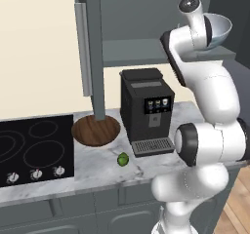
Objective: Pick both bowls and place them on the counter. Then place the avocado in one bowl and place the mushroom in the other bowl.
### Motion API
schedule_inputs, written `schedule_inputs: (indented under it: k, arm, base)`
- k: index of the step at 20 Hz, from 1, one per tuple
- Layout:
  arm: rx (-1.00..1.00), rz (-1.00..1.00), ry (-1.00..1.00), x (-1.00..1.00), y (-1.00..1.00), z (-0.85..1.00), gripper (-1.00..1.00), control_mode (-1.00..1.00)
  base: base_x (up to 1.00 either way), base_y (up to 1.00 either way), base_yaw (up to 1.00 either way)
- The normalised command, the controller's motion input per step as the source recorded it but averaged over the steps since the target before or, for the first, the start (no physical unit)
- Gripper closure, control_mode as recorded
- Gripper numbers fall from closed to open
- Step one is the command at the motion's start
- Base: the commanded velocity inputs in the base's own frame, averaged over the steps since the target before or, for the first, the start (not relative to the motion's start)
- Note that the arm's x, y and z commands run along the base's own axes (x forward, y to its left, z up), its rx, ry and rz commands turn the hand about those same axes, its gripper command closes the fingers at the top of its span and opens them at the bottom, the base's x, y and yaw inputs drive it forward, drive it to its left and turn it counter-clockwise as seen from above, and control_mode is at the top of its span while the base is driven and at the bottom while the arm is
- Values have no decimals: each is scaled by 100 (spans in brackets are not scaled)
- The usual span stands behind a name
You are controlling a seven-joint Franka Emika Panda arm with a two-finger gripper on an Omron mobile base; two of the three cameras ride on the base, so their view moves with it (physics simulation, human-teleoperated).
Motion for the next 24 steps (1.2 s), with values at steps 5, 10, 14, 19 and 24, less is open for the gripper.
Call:
schedule_inputs:
  k: [5,10,14,19,24]
  arm:
    - [15,4,0,-68,18,0,100,-100]
    - [16,4,0,-65,22,0,100,-100]
    - [17,4,2,-59,21,0,100,-100]
    - [19,4,2,-55,17,0,100,-100]
    - [19,5,3,-44,11,-13,100,-100]
  base:
    - [0,0,0]
    - [0,0,0]
    - [0,0,0]
    - [0,0,0]
    - [0,0,0]
